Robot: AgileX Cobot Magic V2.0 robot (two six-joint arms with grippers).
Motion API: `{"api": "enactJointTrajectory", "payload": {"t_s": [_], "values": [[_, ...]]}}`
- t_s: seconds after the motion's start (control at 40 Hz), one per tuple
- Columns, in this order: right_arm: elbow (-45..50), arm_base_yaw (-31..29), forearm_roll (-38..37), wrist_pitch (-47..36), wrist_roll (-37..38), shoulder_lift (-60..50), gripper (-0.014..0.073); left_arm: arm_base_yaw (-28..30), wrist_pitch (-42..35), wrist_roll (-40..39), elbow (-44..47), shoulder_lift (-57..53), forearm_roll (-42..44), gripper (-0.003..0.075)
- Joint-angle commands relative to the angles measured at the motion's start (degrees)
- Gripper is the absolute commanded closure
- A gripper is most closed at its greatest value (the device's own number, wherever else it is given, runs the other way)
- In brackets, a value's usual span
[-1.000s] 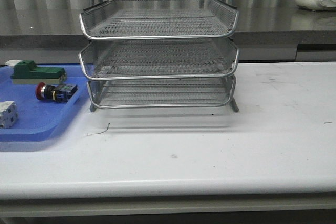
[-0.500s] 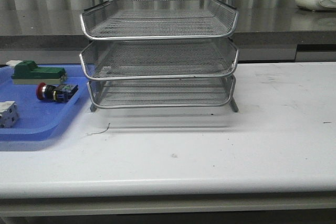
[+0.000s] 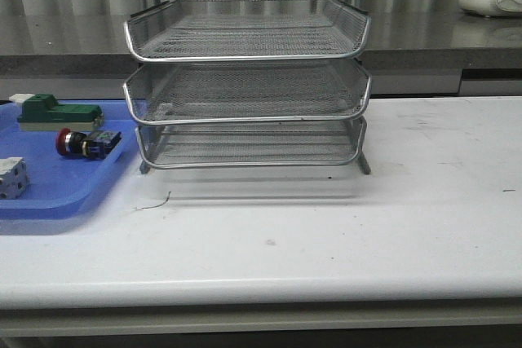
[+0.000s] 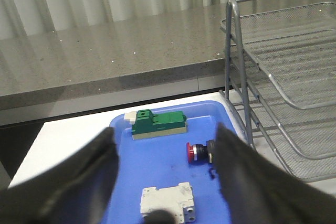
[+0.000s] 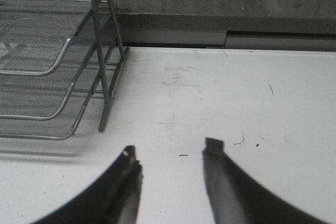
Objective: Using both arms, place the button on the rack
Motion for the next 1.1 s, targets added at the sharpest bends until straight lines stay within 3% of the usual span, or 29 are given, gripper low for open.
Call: {"api": "enactJointTrajectory", "payload": {"t_s": [0.0,0.07,0.28,0.75,0.95,1.07], "values": [[-1.6,-0.3,0.1,-4.8,-0.5,0.7,0.0064,0.1,-5.0,0.0,-2.4,0.5,-2.1,0.0106],[-1.3,-0.3,0.1,-5.6,-0.5,0.9,0.0018,0.1,-5.0,0.0,-2.4,0.5,-2.1,0.0089],[-2.2,-0.3,3.6,-6.4,-0.5,4.9,0.0016,0.1,-5.0,0.0,-2.4,0.5,-2.1,0.0091],[-12.2,0.6,22.2,-6.1,-1.2,35.9,0.0016,0.1,-5.0,0.0,-2.4,0.5,-2.1,0.0091],[-16.2,4.5,34.2,-5.8,-9.2,47.2,0.0016,0.1,-5.0,0.0,-2.4,0.5,-2.1,0.0091],[-18.8,5.3,48.3,-3.3,-21.3,52.6,0.0020,0.1,-5.0,0.0,-2.4,0.5,-2.1,0.0091]]}}
